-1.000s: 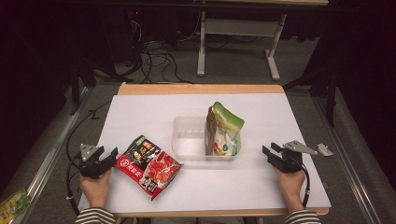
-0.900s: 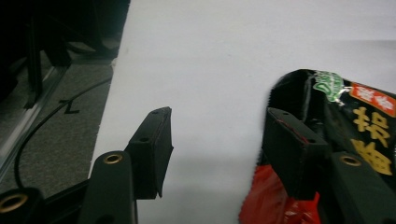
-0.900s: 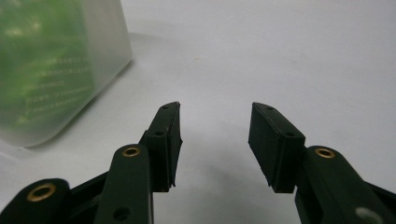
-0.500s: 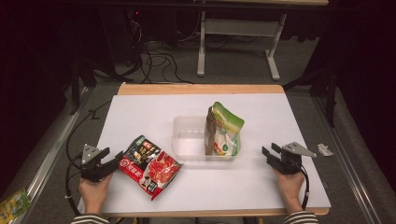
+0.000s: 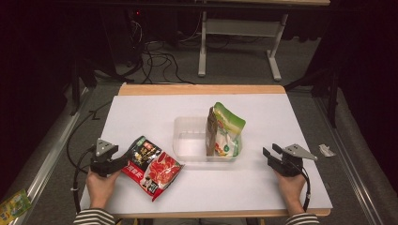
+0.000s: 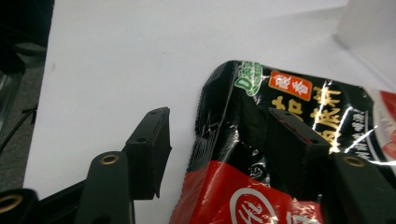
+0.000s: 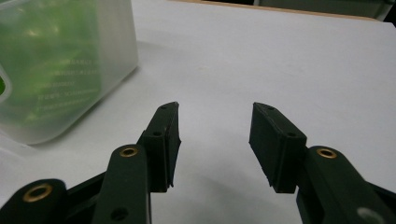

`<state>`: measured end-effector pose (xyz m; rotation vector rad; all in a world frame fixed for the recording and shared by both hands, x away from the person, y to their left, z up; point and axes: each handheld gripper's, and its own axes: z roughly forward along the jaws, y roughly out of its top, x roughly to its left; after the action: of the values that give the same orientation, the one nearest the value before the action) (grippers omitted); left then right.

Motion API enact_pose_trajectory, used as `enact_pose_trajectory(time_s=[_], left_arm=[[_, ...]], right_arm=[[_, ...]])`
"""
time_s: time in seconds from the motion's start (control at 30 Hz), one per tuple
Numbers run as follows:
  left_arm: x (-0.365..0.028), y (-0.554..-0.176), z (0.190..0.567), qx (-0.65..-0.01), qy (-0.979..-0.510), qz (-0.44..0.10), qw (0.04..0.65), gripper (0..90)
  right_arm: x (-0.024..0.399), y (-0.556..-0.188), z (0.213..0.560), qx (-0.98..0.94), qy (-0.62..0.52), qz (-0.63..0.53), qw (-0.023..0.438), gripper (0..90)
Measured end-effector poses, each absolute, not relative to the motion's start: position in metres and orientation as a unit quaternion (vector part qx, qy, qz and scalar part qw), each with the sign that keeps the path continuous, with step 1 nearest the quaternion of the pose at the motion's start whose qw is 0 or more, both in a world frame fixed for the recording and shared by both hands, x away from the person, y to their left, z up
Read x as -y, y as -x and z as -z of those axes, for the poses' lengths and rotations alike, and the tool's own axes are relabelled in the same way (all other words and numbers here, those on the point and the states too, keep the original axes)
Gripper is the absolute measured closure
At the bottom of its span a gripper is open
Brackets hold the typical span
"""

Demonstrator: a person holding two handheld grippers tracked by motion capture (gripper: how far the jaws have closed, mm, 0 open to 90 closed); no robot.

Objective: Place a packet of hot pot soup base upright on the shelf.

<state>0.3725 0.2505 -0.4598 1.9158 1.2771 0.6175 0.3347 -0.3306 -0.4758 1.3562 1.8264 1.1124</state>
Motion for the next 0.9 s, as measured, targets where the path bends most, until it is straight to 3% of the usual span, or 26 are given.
enact_pose_trajectory(time_s=[0.33,0.73,0.9], left_arm=[[-0.247,-0.385,0.471,-0.502,-0.764,-0.182,0.363,51.5],[-0.250,-0.394,0.476,-0.514,-0.763,-0.129,0.370,52.2],[-0.246,-0.392,0.475,-0.505,-0.771,-0.120,0.369,60.3]], right_arm=[[0.327,-0.335,0.476,-0.695,-0.506,-0.410,0.304,53.0],[0.327,-0.335,0.476,-0.698,-0.503,-0.407,0.307,52.9],[0.326,-0.334,0.476,-0.697,-0.506,-0.406,0.306,52.6]])
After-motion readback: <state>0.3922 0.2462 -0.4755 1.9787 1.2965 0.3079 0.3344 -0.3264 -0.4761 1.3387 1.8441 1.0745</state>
